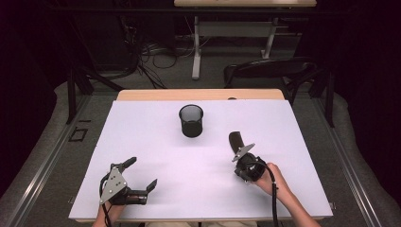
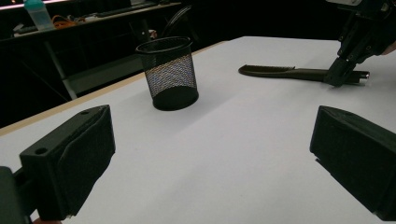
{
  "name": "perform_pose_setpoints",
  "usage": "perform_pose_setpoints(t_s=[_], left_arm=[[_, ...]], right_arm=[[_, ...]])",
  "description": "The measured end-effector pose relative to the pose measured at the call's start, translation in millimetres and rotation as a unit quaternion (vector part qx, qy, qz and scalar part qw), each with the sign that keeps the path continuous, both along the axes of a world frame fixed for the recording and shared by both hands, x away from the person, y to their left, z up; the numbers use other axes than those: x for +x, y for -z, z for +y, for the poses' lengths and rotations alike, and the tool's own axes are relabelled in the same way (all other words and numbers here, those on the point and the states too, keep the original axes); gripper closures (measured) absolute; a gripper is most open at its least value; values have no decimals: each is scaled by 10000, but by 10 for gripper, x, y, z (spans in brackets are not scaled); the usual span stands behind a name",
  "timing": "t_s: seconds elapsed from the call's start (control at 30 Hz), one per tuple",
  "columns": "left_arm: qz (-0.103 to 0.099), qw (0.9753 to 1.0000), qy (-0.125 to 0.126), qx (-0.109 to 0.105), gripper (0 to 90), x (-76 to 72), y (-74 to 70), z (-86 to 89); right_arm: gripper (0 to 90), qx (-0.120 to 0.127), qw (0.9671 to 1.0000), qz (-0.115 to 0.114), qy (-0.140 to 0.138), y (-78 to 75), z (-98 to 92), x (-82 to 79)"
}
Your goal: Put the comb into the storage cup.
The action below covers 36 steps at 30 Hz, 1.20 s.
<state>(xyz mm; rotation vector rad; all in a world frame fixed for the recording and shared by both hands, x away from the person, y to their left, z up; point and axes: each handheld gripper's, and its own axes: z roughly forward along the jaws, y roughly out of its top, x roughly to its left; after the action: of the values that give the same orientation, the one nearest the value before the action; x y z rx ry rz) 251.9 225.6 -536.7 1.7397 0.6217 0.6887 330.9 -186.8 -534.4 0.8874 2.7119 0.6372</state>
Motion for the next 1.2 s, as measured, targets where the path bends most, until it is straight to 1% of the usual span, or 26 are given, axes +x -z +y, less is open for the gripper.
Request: perform_pose_setpoints(t_s=[0.13,0.17,0.27,0.3,0.4,0.43,0.47,0.5,0.57,0.63,0.8,0.87,0.9,1.03,1.1,1.13,1.2], left_arm=[[1,10000,-7,7,0,2,1,1],[0,10000,-6,9,0,1,0,1],[2,10000,-11,-24,0,-2,0,-3],[0,10000,-8,-16,0,-1,0,-2],[-2,10000,-7,10,0,1,0,2],[3,10000,-3,-8,0,1,0,0],[3,10000,-10,-11,0,-1,0,0],[1,10000,-10,-22,0,-2,-1,-1],[-2,10000,-19,-31,0,-3,-1,1],[1,10000,-25,-33,0,-3,-1,3],[3,10000,-11,-39,0,-3,-1,0],[1,10000,-14,-35,0,-3,-1,1],[3,10000,-18,-40,0,-3,-1,2],[5,10000,-11,-28,0,0,0,0],[0,10000,-10,-29,0,2,1,-3],[0,10000,-9,-21,0,3,1,-3],[0,10000,-9,-26,0,4,1,-4]], right_arm=[[900,-11,10000,6,-22,-6,-33,14],[900,-6,10000,34,24,-6,-34,10],[900,-27,10000,69,37,-3,-42,12],[900,-30,10000,58,12,-2,-47,18],[900,-45,9999,95,69,-5,-62,21],[900,-63,9999,89,53,-8,-71,27],[900,-119,9998,133,57,-16,-78,30],[900,-61,9999,125,94,-8,-83,29],[900,-97,9999,114,65,-8,-95,39],[900,-123,9998,150,94,-13,-104,40],[900,-120,9997,152,112,-9,-128,53],[900,-143,9996,197,151,-8,-136,55],[900,-131,9997,176,136,-5,-145,62],[900,-127,9995,224,205,-10,-176,71],[900,-216,9992,278,205,-29,-198,80],[900,-120,9994,232,240,-15,-203,81],[900,-117,9994,230,245,-14,-218,89]])
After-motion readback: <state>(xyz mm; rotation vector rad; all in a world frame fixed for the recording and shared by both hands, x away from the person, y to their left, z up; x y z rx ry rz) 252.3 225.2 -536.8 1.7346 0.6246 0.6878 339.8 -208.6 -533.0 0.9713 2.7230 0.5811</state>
